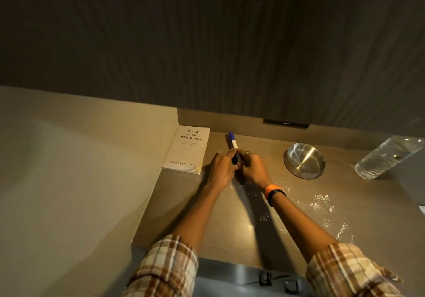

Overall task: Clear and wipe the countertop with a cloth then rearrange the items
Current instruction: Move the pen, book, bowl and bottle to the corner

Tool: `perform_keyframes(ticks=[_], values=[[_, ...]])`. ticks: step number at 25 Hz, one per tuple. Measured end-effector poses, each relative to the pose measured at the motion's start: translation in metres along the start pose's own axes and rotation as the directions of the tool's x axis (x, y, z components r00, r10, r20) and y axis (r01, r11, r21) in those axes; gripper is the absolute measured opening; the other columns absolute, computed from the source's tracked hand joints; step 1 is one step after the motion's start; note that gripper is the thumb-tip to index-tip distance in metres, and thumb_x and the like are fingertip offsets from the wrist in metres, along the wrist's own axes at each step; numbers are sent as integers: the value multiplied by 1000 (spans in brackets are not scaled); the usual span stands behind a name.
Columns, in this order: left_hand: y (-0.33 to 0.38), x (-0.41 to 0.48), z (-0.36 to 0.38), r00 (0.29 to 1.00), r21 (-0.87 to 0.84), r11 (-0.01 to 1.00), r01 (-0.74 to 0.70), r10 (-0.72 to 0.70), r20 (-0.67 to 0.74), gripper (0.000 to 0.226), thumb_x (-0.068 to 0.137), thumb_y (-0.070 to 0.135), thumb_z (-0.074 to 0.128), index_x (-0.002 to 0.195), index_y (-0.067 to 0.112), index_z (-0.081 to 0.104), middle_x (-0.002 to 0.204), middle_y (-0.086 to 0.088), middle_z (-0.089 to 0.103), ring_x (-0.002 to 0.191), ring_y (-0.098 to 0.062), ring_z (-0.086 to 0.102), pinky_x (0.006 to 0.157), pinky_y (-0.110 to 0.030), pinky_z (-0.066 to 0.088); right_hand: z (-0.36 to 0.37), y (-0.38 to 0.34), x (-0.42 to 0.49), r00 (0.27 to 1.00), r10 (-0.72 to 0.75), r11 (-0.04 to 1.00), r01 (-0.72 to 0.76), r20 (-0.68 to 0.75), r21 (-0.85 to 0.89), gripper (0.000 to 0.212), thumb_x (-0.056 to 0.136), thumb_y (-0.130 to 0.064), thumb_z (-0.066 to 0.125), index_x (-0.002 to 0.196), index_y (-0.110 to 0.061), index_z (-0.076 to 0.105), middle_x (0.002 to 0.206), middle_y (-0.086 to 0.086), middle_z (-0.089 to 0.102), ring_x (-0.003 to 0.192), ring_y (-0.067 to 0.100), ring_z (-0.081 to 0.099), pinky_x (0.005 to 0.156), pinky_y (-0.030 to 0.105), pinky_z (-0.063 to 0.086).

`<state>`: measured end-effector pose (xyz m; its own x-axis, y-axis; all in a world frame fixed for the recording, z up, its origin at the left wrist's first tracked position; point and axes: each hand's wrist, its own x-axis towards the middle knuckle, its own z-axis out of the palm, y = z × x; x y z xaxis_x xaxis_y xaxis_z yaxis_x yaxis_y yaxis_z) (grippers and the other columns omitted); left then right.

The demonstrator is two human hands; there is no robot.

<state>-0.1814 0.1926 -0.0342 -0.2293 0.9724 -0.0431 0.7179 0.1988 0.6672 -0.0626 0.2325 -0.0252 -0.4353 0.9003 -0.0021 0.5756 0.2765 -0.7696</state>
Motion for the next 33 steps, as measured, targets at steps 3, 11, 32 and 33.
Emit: perform_keyframes(ticks=[3, 11, 32, 33], values=[[-33, -10, -31, 994, -1, 999, 39, -39, -101, 60, 95, 11, 62, 150, 23, 40, 144, -12, 53, 133, -27, 51, 112, -43, 44, 27, -35, 6, 995, -94, 991, 92, 16, 102, 40, 84, 4, 59, 118, -14, 68, 106, 7, 76, 102, 23, 70, 90, 45, 56], [-112, -15, -103, 988, 171, 980, 103, -81, -131, 31, 100, 17, 53, 129, 7, 60, 129, -15, 66, 121, -30, 62, 104, -40, 51, 121, -91, 37, 967, -216, 976, 218, 134, -1, 16, 86, -6, 67, 102, -9, 69, 105, 10, 74, 102, 27, 67, 90, 39, 55], [-44, -26, -40, 970, 435, 895, -99, 185, -160, 86, 96, 55, 45, 157, 14, 2, 167, -11, 3, 155, -28, 0, 126, -51, 5, 23, -8, -5, 972, -233, 810, 185, -17, -557, 69, 96, -50, 44, 154, -19, 24, 166, 15, 3, 154, 32, -6, 125, 54, 1], [-28, -23, -26, 977, 393, 911, -130, 185, -106, 87, 95, 58, 43, 157, 20, -6, 167, -7, -5, 155, -25, -7, 126, -49, 0, 2, 8, -16, 974, -215, 801, 135, -71, -583, 70, 95, -54, 44, 152, -18, 28, 166, 15, 3, 154, 31, -5, 125, 54, 3]])
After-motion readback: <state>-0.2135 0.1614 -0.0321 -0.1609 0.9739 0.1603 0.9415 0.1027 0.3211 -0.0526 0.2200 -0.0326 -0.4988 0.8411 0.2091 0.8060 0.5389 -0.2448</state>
